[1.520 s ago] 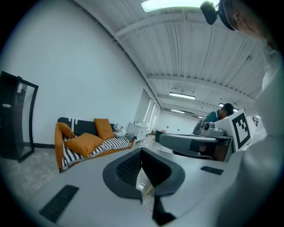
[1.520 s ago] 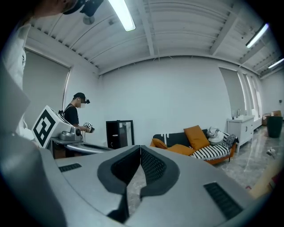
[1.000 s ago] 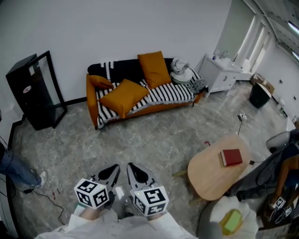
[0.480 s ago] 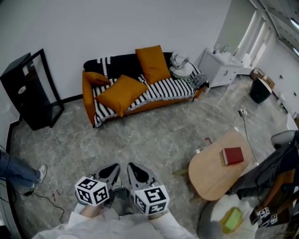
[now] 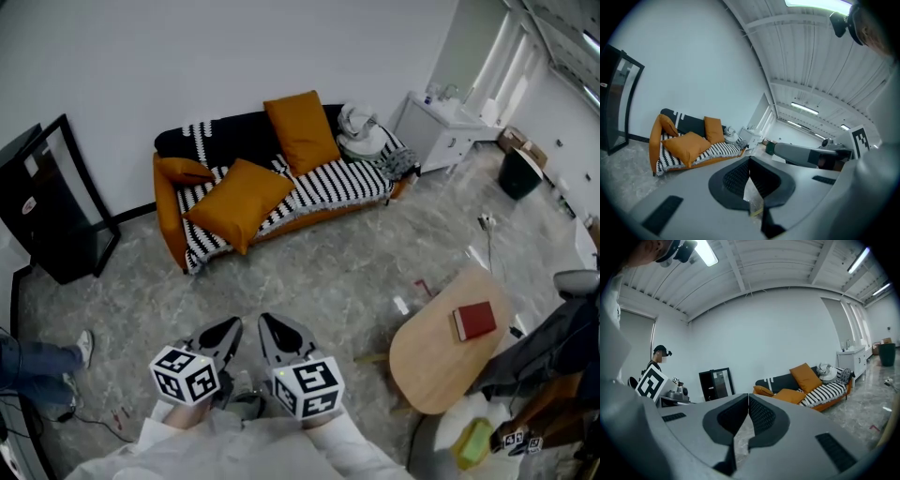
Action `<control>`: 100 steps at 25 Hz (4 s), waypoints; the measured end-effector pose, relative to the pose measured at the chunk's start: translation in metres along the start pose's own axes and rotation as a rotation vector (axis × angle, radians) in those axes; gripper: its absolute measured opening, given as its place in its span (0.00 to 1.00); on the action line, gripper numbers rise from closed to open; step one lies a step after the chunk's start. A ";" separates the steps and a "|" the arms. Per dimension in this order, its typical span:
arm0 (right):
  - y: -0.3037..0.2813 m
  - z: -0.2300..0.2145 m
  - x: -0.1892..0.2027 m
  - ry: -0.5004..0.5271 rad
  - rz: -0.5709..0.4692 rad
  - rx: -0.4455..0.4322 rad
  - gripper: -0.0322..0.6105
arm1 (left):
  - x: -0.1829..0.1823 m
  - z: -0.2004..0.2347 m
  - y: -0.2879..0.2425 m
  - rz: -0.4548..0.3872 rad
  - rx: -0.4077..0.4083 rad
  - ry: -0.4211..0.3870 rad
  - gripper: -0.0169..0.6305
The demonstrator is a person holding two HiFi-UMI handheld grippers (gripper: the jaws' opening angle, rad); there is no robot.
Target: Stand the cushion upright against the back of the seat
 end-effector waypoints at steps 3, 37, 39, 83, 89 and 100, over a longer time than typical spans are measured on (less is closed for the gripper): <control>-0.036 -0.006 -0.016 0.005 -0.004 0.007 0.07 | -0.022 0.027 -0.017 -0.004 0.014 -0.012 0.04; -0.227 -0.102 -0.051 -0.045 0.063 0.009 0.07 | -0.057 0.177 -0.148 0.063 -0.004 0.053 0.04; -0.243 -0.119 -0.064 -0.038 0.062 -0.005 0.07 | -0.064 0.184 -0.171 0.066 -0.005 0.048 0.04; -0.380 -0.269 -0.161 -0.075 0.074 -0.079 0.07 | -0.152 0.264 -0.341 0.051 -0.133 0.052 0.04; -0.394 -0.261 -0.164 -0.073 0.074 -0.064 0.07 | -0.165 0.279 -0.344 0.057 -0.106 0.036 0.04; -0.429 -0.253 -0.169 -0.077 0.055 -0.023 0.07 | -0.179 0.325 -0.344 0.063 -0.095 0.035 0.04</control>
Point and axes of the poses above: the fingertips, and each gripper's own axes: y backward along the fingers, z to its left, x out of its underside, the point moved 2 cm from there along y, backward along the fingers, and after that the axes turned 8 degrees about -y, right-handed, at the moved point
